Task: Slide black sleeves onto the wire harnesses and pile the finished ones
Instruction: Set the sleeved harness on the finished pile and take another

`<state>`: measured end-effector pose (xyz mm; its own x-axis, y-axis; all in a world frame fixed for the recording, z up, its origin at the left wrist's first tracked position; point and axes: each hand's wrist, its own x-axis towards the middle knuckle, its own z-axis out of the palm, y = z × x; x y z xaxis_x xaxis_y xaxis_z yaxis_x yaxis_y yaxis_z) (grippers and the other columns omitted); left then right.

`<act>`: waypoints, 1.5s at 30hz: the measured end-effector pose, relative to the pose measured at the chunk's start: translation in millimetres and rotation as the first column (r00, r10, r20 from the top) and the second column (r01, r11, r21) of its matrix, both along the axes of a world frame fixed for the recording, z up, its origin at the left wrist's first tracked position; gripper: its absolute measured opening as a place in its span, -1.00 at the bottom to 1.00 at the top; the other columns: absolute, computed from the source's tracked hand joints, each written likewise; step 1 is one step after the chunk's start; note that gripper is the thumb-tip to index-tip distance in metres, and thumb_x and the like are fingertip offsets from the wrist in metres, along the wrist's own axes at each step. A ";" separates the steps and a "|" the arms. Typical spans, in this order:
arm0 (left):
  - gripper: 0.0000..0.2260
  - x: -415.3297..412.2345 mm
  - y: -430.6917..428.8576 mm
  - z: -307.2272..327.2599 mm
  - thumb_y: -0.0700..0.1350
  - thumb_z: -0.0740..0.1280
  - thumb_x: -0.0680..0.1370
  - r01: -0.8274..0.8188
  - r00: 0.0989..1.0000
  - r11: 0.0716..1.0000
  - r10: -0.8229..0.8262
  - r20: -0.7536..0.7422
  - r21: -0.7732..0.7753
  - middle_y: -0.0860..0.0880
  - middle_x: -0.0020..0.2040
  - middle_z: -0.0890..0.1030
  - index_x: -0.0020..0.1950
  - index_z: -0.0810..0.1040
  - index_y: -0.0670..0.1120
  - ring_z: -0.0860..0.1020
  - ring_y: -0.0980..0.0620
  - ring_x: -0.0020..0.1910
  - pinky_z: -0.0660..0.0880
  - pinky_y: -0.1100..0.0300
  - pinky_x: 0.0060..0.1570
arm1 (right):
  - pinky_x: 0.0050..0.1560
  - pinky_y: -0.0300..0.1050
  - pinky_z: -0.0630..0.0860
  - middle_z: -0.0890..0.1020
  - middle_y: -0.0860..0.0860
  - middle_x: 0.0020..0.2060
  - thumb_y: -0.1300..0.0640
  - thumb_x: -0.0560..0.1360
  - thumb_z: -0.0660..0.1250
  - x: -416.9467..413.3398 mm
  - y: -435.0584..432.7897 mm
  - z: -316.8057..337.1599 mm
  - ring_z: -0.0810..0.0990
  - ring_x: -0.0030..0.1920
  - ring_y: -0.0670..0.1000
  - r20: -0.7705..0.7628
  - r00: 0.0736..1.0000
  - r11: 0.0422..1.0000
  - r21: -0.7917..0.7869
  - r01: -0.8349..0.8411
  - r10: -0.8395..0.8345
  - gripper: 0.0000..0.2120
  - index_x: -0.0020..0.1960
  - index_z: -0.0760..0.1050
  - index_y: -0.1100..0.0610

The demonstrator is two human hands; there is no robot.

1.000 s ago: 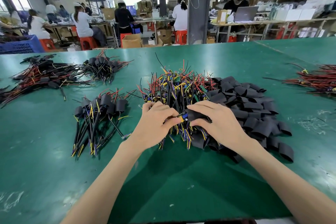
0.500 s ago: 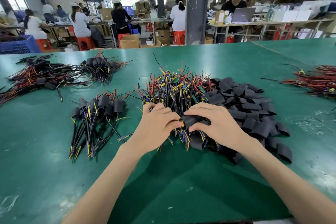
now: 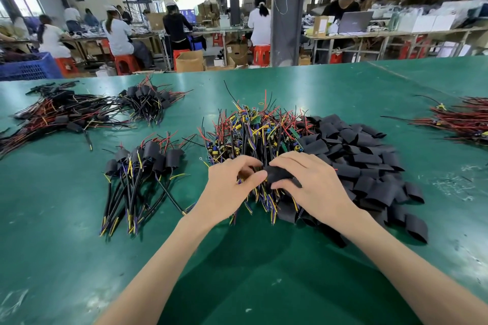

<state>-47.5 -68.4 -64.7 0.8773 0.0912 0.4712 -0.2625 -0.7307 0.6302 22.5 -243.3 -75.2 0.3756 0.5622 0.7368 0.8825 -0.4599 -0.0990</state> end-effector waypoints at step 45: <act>-0.85 1.6 3.4 -12.8 -0.02 0.39 0.44 -0.145 0.971 0.922 0.062 0.230 0.359 0.06 -0.07 0.57 -0.25 0.62 -0.08 0.43 -0.01 0.05 0.17 0.04 0.19 | -0.06 0.03 0.53 0.61 -0.03 -0.02 0.12 0.39 0.47 -0.8 -0.2 1.1 0.57 -0.07 0.04 -0.230 0.968 0.994 -0.018 -0.106 0.099 -0.72 0.06 0.57 0.17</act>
<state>-45.9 -65.0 -77.5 0.7493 -0.0412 0.6610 -0.2690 -0.9310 0.2468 21.7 -243.5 -74.2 0.4711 0.6271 0.6203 0.8807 -0.3735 -0.2912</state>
